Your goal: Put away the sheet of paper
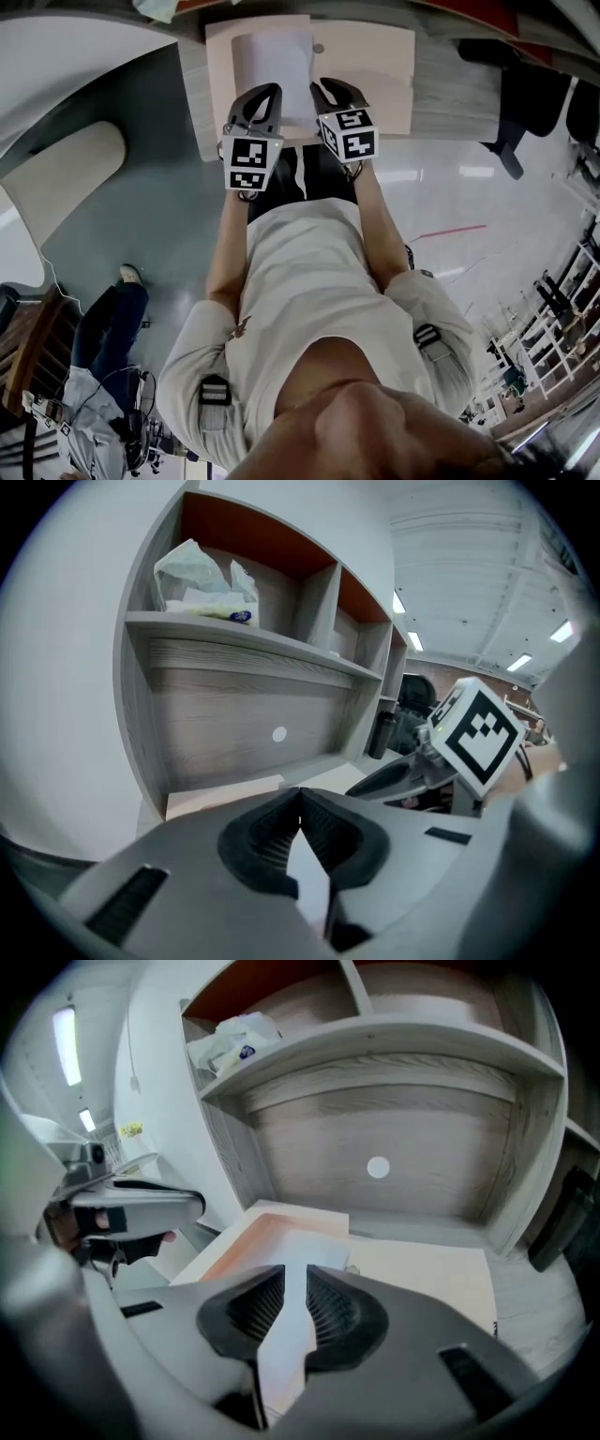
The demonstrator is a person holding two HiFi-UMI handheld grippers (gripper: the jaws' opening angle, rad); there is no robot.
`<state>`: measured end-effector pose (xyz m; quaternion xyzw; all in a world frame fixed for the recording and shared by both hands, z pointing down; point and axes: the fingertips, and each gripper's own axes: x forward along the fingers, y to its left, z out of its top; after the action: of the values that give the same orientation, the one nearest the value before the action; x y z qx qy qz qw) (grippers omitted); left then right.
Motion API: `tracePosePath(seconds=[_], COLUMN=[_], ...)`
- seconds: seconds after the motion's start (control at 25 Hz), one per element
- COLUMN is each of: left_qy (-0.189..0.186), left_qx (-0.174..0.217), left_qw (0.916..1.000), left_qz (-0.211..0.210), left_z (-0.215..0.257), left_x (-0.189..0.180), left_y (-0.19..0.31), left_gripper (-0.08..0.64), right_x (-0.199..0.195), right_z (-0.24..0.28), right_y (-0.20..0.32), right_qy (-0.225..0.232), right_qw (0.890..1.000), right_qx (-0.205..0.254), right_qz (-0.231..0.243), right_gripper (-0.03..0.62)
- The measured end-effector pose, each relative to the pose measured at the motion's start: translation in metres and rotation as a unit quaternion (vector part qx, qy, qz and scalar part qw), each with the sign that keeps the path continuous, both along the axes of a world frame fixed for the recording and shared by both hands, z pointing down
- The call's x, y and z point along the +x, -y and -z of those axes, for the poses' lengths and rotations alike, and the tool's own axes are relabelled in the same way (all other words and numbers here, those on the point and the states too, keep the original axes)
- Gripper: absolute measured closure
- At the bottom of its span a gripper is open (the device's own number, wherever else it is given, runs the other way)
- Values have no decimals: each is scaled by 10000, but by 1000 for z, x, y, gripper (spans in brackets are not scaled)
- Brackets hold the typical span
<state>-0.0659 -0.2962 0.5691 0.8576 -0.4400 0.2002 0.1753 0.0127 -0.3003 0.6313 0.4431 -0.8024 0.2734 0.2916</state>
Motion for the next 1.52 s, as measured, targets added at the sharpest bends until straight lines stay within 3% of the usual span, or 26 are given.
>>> tracePosePath(seconds=[0.48,0.84,1.04,1.52], left_qy=[-252,-494,-575,-592], left_qx=[586,1131,1349,1137], left_qw=[9976,9920,9891,9918], left_qz=[257,246,148,-20], left_z=[78,154,174,167], left_x=[-28,-40,-37,-34], left_y=[12,7,1,-9], left_gripper=[543,543,543,543], right_x=[-28,-30,-29,-37], right_z=[145,216,229,235], right_y=[12,0,-8,-11], right_qy=[319,422,315,293], right_qw=[9880,9744,9713,9688], right_qx=[1415,2112,2277,2353], right_qz=[532,643,619,720], right_gripper=[537,551,571,571])
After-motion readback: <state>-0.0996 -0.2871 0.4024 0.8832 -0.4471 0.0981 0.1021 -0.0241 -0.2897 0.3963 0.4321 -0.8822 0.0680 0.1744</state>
